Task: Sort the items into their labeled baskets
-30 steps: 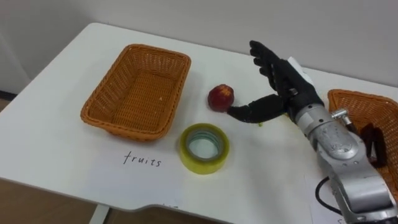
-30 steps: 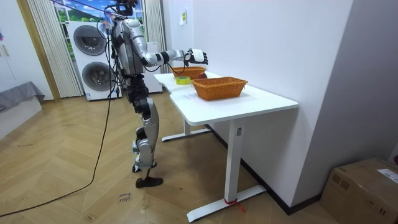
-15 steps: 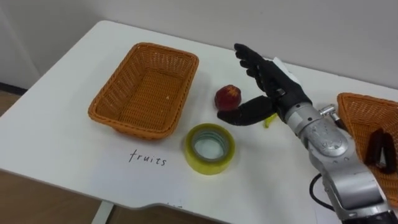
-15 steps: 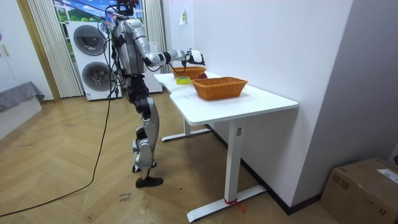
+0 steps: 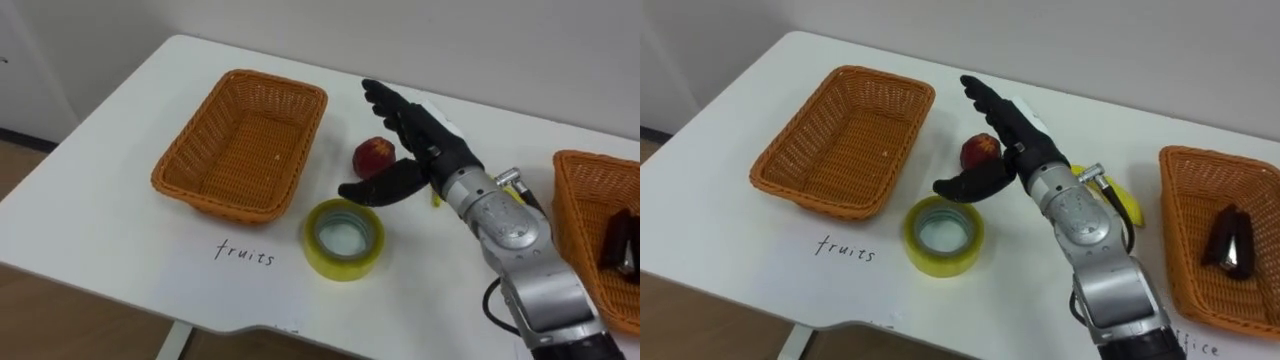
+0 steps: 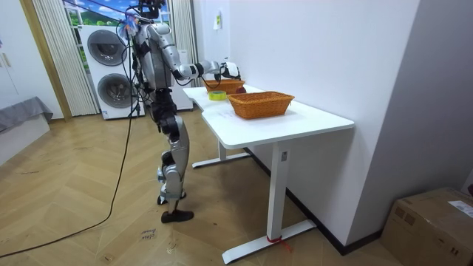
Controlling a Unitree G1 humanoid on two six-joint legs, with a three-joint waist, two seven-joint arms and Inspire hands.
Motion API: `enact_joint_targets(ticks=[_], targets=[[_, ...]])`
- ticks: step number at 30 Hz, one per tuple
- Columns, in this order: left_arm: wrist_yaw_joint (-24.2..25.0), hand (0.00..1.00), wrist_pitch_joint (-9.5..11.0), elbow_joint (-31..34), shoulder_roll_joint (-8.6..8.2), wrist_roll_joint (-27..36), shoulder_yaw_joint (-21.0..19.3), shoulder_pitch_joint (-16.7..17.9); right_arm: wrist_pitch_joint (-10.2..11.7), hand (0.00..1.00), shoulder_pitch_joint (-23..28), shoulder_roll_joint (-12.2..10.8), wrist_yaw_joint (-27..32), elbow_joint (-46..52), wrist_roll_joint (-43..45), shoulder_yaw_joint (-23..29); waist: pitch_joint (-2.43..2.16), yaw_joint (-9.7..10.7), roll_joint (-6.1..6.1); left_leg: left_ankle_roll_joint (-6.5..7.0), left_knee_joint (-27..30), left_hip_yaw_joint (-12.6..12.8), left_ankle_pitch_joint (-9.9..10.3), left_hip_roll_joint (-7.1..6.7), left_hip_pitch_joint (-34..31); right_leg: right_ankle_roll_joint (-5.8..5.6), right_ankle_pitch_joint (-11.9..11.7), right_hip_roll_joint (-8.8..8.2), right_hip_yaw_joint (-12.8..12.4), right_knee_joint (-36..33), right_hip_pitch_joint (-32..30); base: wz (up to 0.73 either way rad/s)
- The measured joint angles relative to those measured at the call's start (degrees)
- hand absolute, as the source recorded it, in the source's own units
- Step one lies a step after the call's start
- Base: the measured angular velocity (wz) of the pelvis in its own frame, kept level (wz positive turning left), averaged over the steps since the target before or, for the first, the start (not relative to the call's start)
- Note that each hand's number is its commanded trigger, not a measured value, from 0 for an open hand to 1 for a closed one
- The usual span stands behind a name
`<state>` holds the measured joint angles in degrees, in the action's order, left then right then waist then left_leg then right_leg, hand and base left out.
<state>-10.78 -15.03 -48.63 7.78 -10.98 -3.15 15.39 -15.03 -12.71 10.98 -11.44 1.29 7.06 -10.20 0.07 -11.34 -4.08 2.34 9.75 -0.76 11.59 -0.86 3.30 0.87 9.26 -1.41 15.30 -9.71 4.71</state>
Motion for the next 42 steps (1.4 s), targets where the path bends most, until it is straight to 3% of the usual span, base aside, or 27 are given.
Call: enact_joint_targets(ticks=[4,12,27,42], targets=[[0.0,0.00,0.0,0.0,-0.05,0.0,0.1,-0.2,-0.3,0.00,0.0,0.3,0.0,-1.4,2.4,-1.0,-0.22,0.0,-0.59,0.00,0.0,-0.4,0.0,-0.03,-0.2,0.00,0.0,0.00,0.5,0.0,0.0,0.05],[0.0,0.00,0.0,-1.5,-0.01,0.0,0.1,-0.7,-1.4,0.00,0.0,0.4,0.0,-3.2,4.1,-2.8,0.05,-0.1,-1.81,0.02,0.0,-0.6,0.0,-0.13,-0.2,0.00,0.0,-0.06,0.6,0.0,0.0,0.00],[0.1,0.00,0.0,-2.0,-0.03,0.0,0.3,-3.0,-1.1,0.00,-0.2,0.4,-0.5,-4.2,10.1,-5.9,0.07,-0.3,-1.82,0.01,0.0,-0.7,0.0,-0.18,-0.1,-0.01,0.0,-0.10,0.6,0.0,0.0,0.00],[-0.4,0.00,0.2,-2.0,0.13,0.0,1.1,-3.7,-1.3,0.00,-0.4,0.3,-7.1,-2.8,21.3,-6.6,0.07,-1.1,-1.81,0.04,0.0,-0.4,-0.1,-0.10,-0.1,0.00,0.0,-0.24,2.0,0.0,0.1,0.00]])
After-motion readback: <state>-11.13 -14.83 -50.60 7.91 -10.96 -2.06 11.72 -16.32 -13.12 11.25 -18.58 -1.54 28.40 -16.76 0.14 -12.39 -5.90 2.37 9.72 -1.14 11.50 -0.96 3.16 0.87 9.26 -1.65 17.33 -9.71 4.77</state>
